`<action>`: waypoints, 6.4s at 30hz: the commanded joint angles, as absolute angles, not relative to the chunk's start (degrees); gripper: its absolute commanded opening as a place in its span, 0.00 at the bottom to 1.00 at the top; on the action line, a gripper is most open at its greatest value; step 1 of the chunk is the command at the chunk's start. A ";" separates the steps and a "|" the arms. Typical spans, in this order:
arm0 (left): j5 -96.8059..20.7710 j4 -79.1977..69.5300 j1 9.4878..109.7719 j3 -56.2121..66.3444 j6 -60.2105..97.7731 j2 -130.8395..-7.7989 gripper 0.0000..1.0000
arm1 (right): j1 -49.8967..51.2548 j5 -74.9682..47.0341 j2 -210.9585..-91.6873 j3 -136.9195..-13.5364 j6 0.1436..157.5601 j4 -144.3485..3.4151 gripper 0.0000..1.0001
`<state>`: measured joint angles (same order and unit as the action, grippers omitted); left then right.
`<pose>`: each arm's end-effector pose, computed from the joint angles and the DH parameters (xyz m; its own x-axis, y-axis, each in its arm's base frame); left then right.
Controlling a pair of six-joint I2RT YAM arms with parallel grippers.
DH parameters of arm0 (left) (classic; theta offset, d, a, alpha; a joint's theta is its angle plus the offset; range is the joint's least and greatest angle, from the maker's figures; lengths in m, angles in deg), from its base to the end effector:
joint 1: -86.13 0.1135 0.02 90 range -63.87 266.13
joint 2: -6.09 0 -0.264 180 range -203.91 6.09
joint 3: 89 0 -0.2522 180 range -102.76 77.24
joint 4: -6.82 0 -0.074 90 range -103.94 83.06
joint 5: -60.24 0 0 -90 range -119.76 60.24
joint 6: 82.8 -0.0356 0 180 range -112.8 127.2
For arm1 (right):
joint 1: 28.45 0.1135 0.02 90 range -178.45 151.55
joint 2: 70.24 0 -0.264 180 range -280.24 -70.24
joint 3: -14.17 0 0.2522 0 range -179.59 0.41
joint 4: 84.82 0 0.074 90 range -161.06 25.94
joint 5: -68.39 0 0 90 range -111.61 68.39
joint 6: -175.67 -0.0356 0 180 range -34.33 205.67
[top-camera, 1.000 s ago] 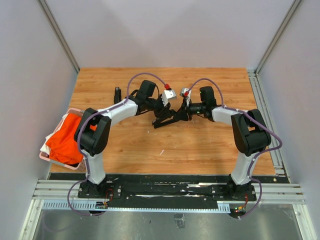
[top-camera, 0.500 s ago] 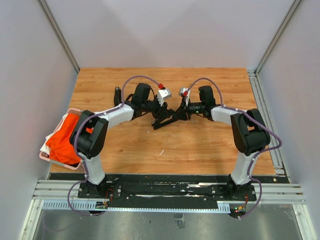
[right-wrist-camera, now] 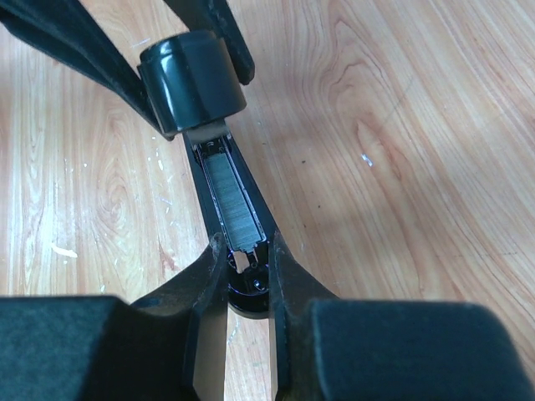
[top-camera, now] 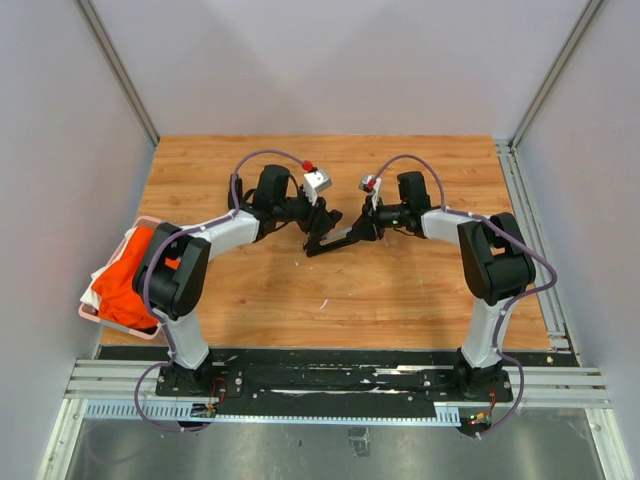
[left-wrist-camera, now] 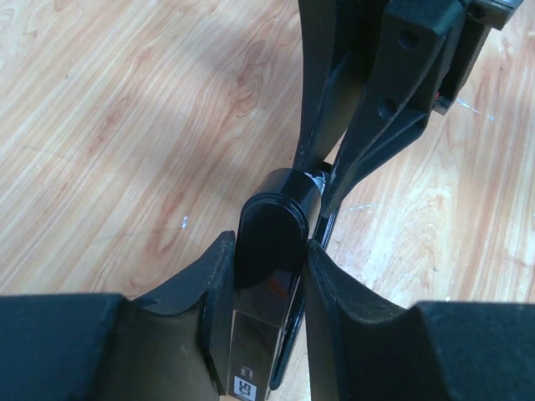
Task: Unload the staples from the stapler
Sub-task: Unload the staple at the center of the board.
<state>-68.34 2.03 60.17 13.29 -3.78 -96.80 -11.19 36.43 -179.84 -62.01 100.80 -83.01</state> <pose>0.3457 -0.1930 0.2127 -0.2832 0.3035 -0.9098 0.8983 0.4162 -0.1408 0.3682 0.1460 0.1697 -0.3181 -0.2435 -0.9163 -0.9343 0.2448 0.2592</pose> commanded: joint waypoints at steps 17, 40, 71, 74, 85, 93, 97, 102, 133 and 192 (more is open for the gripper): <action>-61.60 6.48 54.96 19.54 -9.94 -89.42 0.00 | -8.67 31.29 -182.32 -67.67 82.56 -87.58 0.26; -56.30 6.79 52.91 20.78 -11.45 -88.57 0.00 | -9.49 24.19 -182.99 -68.97 74.08 -83.35 0.42; -49.47 9.67 52.38 22.11 -10.26 -88.45 0.00 | -8.41 21.93 -183.44 -69.89 79.32 -71.32 0.34; -49.04 9.67 52.29 22.13 -10.39 -88.60 0.00 | -8.35 21.52 -183.40 -69.92 79.17 -70.78 0.32; -46.52 9.63 50.61 21.43 -11.17 -90.42 0.00 | -7.67 20.10 -187.68 -71.57 77.43 -70.30 0.33; -45.85 9.59 50.00 21.47 -11.21 -90.68 0.00 | -7.55 21.34 -188.91 -72.47 75.86 -70.92 0.35; -45.89 9.59 49.85 21.43 -10.96 -90.93 0.05 | -7.56 22.12 -189.49 -72.46 75.01 -71.50 0.34; -45.68 9.03 49.31 21.12 -10.85 -91.38 0.13 | -7.47 23.04 -189.76 -72.29 74.34 -72.32 0.34; -43.04 -1.97 47.87 9.81 -14.35 -102.81 0.71 | -7.71 22.95 -189.50 -71.60 74.70 -72.53 0.34; -36.09 -4.06 57.86 36.97 -17.53 -69.32 0.00 | -7.88 6.18 -192.56 -71.87 76.48 -66.85 0.33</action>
<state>-43.95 1.62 55.15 34.08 -12.46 -72.19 -7.19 18.95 -188.91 -73.11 73.44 -73.17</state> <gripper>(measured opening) 0.366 0.338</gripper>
